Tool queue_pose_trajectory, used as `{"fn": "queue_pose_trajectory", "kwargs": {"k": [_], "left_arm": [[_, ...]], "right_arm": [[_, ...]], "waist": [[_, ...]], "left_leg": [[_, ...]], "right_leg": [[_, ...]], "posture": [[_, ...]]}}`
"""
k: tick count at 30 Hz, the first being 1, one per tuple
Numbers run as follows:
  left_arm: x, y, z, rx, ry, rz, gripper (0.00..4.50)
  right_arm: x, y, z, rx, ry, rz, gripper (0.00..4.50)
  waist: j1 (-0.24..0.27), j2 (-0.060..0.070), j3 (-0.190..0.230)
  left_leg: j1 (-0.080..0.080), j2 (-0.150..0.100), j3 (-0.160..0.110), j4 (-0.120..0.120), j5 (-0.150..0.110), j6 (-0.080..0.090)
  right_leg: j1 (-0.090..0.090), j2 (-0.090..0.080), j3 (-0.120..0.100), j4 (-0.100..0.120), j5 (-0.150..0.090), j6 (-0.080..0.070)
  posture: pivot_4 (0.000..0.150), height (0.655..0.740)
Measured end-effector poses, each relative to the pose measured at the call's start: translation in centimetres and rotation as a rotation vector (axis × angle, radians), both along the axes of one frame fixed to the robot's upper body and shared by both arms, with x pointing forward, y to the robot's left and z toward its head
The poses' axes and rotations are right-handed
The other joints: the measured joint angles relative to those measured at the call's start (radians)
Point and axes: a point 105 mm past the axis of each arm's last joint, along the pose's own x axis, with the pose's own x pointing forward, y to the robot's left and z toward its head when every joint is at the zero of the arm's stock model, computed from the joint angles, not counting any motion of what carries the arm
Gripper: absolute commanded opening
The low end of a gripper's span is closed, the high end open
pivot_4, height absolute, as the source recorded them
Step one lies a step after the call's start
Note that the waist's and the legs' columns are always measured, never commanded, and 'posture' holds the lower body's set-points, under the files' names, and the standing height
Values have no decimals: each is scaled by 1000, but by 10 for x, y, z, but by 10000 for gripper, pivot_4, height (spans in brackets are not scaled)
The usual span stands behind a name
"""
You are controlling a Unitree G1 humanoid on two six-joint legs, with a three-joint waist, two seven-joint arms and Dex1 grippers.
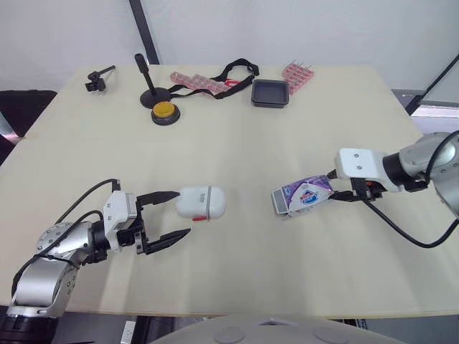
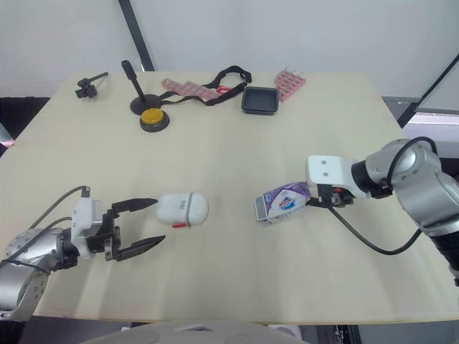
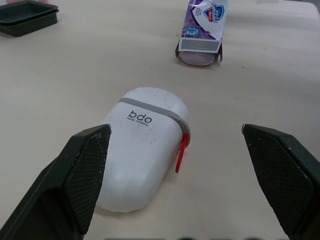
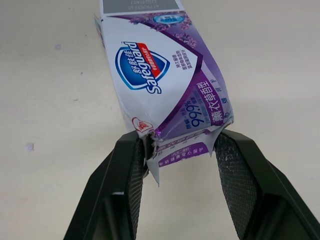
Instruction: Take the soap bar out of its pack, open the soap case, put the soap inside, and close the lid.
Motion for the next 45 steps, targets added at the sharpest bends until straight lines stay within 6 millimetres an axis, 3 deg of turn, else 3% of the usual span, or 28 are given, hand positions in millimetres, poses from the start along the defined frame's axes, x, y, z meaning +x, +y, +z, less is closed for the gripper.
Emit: {"fn": "queue_pose_trajectory", "kwargs": {"k": [13, 18, 23, 27, 31, 41, 45], "left_arm": [[3, -5, 1, -3, -4, -23, 45000], [2, -5, 0, 1, 3, -41, 45000], [2, -5, 0, 5, 4, -49, 45000], [3, -5, -1, 5, 5, -46, 45000], [3, -4, -1, 6, 6, -36, 45000], [6, -5, 0, 2, 10, -19, 45000], [6, -5, 0, 1, 13, -18, 45000]], "right_arm": [[-4, -31, 24, 38, -29, -65, 22166], [-6, -58, 40, 117, -8, -161, 22166], [11, -97, 52, 386, -70, -434, 22166], [30, -115, 43, 562, -188, -632, 22166], [39, -130, 13, 610, -273, -852, 22166], [36, -121, -43, 622, -355, -1248, 22166], [36, -125, -43, 602, -378, -1289, 22166]], "waist": [[0, 0, 0], [2, 0, 0], [2, -1, -1], [0, 0, -1], [4, 1, -2], [3, 5, -3], [0, 5, -3]], "left_leg": [[0, 0, 0, 0, 0, 0], [0, 0, 0, 1, 0, 0], [0, 0, 0, 2, 0, 1], [-1, 1, 1, 2, 0, 1], [0, 1, 1, 2, 0, 1], [0, -1, 1, 2, -1, -1], [0, 0, 1, 1, 0, -3]], "right_leg": [[0, 0, 0, 0, 0, 0], [0, 0, -1, 0, 0, 0], [0, 0, -2, 1, 0, -1], [0, 0, -2, 2, 0, -1], [-1, 1, -2, 1, 0, -1], [-1, 1, -1, 1, 0, -1], [-1, 1, 0, 1, 0, 0]], "posture": [[1500, 7291], [1500, 7291], [1500, 7291], [1500, 7291], [1500, 7291], [1500, 7291], [1500, 7291]]}}
